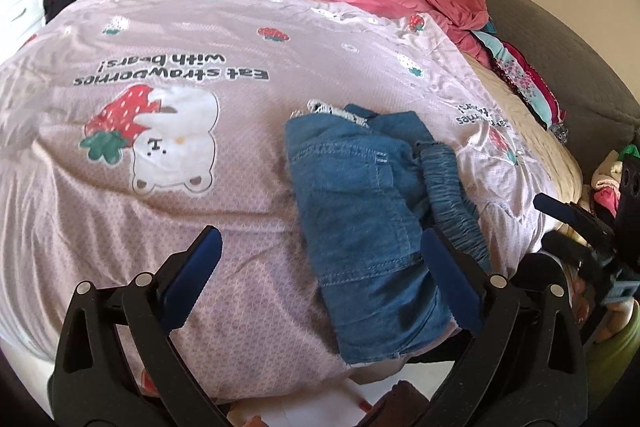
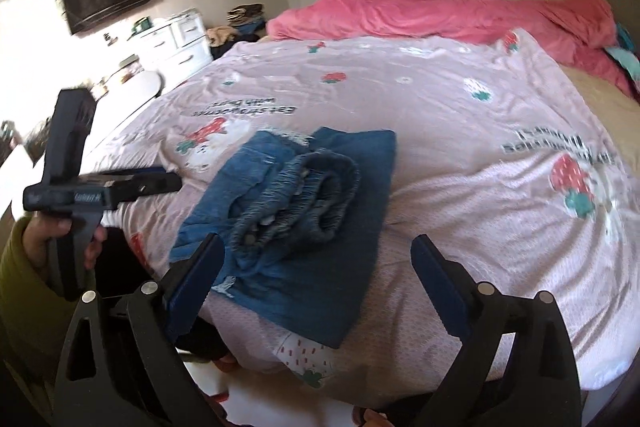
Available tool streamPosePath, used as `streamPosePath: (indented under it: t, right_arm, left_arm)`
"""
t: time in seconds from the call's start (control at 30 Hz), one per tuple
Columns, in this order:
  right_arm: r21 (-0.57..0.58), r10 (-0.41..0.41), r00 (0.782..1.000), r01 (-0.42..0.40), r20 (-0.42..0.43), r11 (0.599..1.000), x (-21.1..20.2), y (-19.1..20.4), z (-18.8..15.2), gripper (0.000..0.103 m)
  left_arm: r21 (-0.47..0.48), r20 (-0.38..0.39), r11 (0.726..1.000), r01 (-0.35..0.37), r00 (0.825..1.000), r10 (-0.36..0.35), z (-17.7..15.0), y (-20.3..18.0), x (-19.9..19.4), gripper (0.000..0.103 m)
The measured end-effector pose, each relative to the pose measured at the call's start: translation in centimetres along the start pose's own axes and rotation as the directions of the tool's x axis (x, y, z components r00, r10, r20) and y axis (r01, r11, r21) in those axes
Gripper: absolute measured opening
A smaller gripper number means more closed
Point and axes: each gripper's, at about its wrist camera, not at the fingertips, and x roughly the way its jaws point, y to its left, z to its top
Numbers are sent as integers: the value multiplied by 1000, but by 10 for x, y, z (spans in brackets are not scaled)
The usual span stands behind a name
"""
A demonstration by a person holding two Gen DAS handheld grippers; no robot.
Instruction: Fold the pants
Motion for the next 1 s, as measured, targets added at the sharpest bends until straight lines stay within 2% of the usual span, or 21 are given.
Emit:
streamPosePath:
  t: [0.1,0.27,0.5,0.77,0.9,0.97,1.0]
  right_arm:
    - [71,13,1000,-12,-7,997,3,-13,0,94]
    - [126,13,1000,-10,-20,992,8,-24,-3,94]
    - [244,32,996,-12,-78,970,27,-44,-5,92]
    - [302,111,984,-65,-139,951,53,-49,-3,57]
    - [328,131,981,-78,-142,941,59,-53,3,54]
    - [341,139,980,-83,-145,936,64,-57,6,52]
    - [347,143,979,-84,-147,934,66,-58,8,51]
  left_arm:
    - [-3,-11,1000,-2,1000,2,-3,-1,5,93]
    - [8,-31,1000,7,999,-7,-5,-6,13,93]
    - [12,-49,1000,11,999,-11,-6,-10,22,93]
    - [-52,-74,997,51,996,-55,2,-4,39,93]
    - [-61,-102,995,77,991,-83,1,-5,50,73]
    - [-67,-119,993,94,988,-101,0,-5,56,66]
    - [-71,-125,993,98,987,-106,-1,-5,59,66]
